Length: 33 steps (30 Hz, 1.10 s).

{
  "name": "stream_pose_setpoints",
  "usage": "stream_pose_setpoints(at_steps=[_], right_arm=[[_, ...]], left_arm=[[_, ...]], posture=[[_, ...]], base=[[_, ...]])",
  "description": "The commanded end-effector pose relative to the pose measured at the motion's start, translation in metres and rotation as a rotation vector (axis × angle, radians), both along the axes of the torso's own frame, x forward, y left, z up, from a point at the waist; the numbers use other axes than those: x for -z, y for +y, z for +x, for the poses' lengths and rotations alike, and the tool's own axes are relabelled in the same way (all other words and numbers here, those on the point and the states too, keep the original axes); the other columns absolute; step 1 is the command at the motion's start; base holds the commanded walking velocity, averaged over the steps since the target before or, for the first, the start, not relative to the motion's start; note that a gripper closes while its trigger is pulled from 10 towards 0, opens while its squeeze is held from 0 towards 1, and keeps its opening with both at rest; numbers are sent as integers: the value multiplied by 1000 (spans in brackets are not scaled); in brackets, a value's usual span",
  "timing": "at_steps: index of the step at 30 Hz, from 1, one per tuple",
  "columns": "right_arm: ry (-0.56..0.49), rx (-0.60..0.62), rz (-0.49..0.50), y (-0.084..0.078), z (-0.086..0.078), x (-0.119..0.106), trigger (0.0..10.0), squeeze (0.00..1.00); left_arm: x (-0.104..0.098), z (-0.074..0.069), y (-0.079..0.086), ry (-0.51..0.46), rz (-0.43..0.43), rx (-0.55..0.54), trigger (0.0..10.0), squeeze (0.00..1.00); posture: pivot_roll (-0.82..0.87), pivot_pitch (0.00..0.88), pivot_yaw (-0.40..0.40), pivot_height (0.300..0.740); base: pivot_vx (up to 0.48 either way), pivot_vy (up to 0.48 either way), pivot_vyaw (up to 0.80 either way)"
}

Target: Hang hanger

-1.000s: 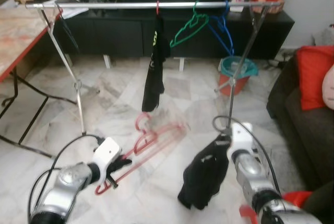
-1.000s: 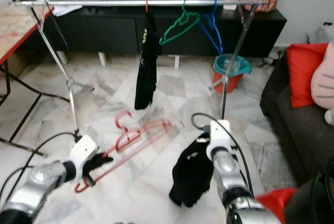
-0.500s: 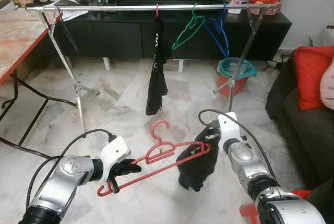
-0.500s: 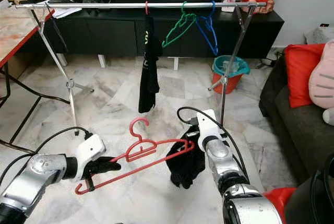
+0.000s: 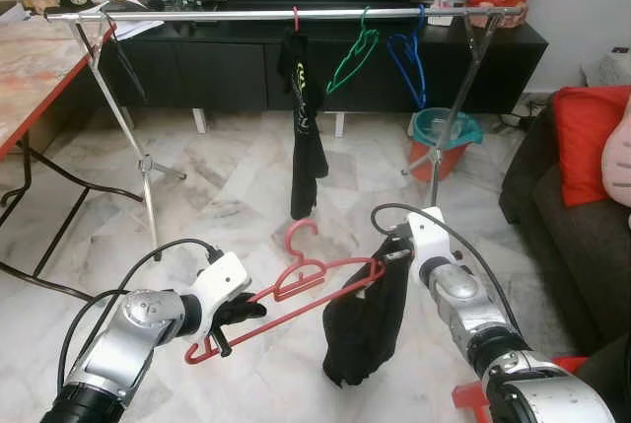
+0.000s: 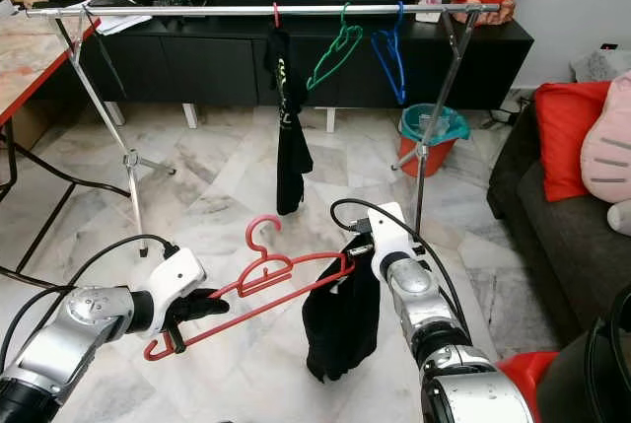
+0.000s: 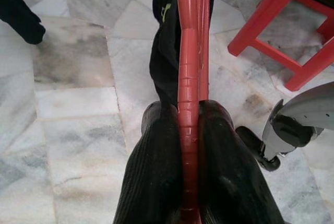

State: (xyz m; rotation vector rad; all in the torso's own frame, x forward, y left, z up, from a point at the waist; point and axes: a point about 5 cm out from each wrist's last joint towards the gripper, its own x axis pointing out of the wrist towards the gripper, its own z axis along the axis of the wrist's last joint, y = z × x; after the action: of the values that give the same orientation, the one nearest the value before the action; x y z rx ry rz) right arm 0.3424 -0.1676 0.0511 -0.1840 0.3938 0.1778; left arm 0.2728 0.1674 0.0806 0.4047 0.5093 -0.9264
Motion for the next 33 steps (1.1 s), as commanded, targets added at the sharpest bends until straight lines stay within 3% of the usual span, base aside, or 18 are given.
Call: stream_pose_setpoints(at_steps=[1, 9, 20, 33], right_arm=[[-42, -10, 7, 0, 7, -12, 10000, 0], [-51, -77, 36, 14, 10, -20, 10000, 0], [-22, -46, 46, 11, 4, -18, 10000, 0], [-16, -101, 74, 15, 0, -23, 10000, 0]], left_arm=[[-4, 1, -4, -15, -2, 9, 10000, 0], [-1, 4, -11, -25, -9, -5, 10000, 0], [0, 20, -14, -102, 30, -128, 10000, 0], [1, 16, -24, -60, -40, -71, 10000, 0]], posture=[[72, 40, -24, 736], [64, 49, -25, 736], [55, 61, -23, 736], [57, 64, -21, 736]], base=[[0, 0, 0], [0, 0, 0], [0, 0, 0], [0, 0, 0]])
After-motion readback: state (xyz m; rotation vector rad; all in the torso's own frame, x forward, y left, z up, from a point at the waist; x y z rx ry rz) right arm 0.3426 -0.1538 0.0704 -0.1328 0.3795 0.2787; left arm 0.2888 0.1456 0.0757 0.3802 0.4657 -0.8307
